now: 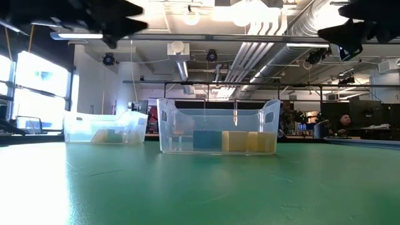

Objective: Sort blocks by size
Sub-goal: Return to Home Position

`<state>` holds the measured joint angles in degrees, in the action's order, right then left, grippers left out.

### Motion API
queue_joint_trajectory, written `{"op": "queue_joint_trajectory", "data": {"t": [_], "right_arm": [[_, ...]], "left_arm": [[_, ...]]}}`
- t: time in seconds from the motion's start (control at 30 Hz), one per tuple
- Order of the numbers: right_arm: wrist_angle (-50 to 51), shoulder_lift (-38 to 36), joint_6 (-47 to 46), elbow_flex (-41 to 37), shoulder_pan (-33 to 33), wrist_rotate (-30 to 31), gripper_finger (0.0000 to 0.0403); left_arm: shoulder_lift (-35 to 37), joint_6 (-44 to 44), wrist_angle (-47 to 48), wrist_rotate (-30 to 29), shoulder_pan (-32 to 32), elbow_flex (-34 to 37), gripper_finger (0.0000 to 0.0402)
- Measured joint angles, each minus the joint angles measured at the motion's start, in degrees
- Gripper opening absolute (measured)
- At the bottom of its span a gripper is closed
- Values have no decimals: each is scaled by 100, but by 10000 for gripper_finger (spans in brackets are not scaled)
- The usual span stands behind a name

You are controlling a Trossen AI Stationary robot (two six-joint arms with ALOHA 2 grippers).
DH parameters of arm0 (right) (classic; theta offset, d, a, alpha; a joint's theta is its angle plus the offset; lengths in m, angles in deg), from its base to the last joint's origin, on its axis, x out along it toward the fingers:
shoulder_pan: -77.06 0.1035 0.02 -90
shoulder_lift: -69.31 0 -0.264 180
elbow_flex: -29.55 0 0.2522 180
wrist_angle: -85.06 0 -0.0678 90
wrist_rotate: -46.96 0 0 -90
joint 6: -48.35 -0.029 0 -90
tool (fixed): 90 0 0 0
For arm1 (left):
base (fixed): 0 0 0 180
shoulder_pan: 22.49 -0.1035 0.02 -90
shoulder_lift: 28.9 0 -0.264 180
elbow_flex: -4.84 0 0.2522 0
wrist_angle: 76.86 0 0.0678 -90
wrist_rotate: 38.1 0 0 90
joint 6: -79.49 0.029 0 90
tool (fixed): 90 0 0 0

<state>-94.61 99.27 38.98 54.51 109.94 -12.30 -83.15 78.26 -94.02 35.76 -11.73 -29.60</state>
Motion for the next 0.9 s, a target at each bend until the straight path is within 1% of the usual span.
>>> {"op": "queue_joint_trajectory", "data": {"t": [0.07,0.13,0.23,0.37,0.47,0.6,0.7,0.77,0.9], "right_arm": [[355,-411,2,5,-112,-226,240],[638,-760,27,2,-239,-276,240],[1058,-1256,60,4,-436,-515,240],[1556,-1785,97,4,-701,-1069,240],[1818,-2137,188,4,-877,-1390,240],[2124,-2616,262,4,-1098,-1710,230],[2427,-2980,296,4,-1246,-1785,212],[2520,-2992,290,9,-1326,-1802,198],[2676,-2995,280,9,-1460,-2022,167]], "left_arm": [[524,-1,-36,-41,-9,274,206],[1029,-37,-3,-52,-69,546,206],[1715,-247,67,88,-210,882,206],[2348,-527,602,211,-415,1174,206],[2646,-693,1024,225,-554,1268,206],[2894,-816,1077,401,-687,1462,206],[3039,-816,1103,404,-767,1567,206],[3108,-820,1153,411,-814,1594,206],[3250,-813,1246,542,-894,1629,206]]}}
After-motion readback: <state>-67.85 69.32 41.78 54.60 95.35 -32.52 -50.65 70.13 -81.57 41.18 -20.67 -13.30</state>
